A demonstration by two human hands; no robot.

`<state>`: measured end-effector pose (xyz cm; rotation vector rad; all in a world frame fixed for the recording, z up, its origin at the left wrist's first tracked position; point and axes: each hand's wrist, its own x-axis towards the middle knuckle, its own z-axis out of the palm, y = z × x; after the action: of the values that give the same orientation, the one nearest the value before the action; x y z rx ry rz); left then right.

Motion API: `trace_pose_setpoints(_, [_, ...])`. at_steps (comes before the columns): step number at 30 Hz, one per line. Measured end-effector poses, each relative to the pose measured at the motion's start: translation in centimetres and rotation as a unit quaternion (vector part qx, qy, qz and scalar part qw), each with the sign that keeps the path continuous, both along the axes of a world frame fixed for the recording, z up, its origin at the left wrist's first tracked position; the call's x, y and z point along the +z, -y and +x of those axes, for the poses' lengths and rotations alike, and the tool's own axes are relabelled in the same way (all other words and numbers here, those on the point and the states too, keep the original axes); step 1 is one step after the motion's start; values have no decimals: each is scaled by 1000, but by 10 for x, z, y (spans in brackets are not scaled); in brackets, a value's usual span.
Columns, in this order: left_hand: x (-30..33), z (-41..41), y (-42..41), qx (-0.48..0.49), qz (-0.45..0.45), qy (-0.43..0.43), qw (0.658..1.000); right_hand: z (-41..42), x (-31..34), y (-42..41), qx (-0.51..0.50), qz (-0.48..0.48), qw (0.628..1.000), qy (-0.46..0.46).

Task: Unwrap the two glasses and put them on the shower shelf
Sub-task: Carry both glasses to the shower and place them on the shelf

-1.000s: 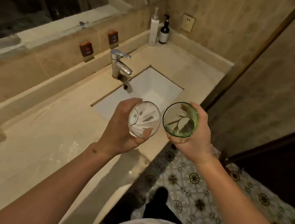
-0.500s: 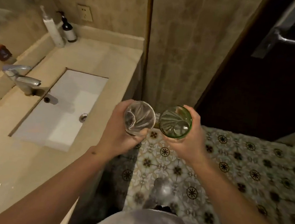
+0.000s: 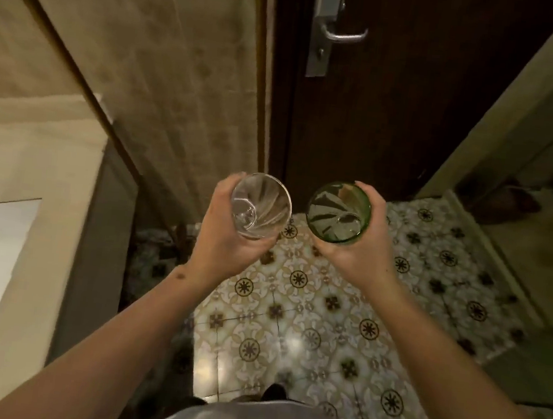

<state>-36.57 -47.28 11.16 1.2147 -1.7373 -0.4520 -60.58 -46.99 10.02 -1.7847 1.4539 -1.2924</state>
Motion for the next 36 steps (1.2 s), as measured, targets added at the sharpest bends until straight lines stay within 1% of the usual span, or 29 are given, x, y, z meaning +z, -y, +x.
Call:
trace_pose_setpoints(4, [5, -54, 20, -70, 6, -7, 998, -53, -2, -1, -54, 3, 999, -8])
trace_pose_setpoints(8, [7, -107, 45, -119, 14, -6, 993, -98, -2, -2, -111, 1, 994, -10])
trace_pose_setpoints(13, [3, -171, 79, -190, 17, 5, 982, -145, -1, 1, -188, -8, 982, -9])
trace_pose_setpoints(18, [5, -234, 122, -265, 31, -10, 964, -193, -3, 15, -261, -4, 965, -8])
trace_pose_setpoints(24, [3, -319, 200, -343, 42, -9, 938, -254, 2, 53, -372, -1, 928, -15])
trace_pose_setpoints(29, [12, -392, 262, -412, 39, -22, 910, -301, 11, 85, -448, -9, 894, -17])
trace_pose_setpoints(33, [18, -448, 298, -462, 20, -35, 886, -336, 16, 102, -499, -14, 867, -10])
trace_pose_setpoints(36, [20, -486, 313, -488, 16, -39, 872, -363, 17, 110, -525, -18, 850, -22])
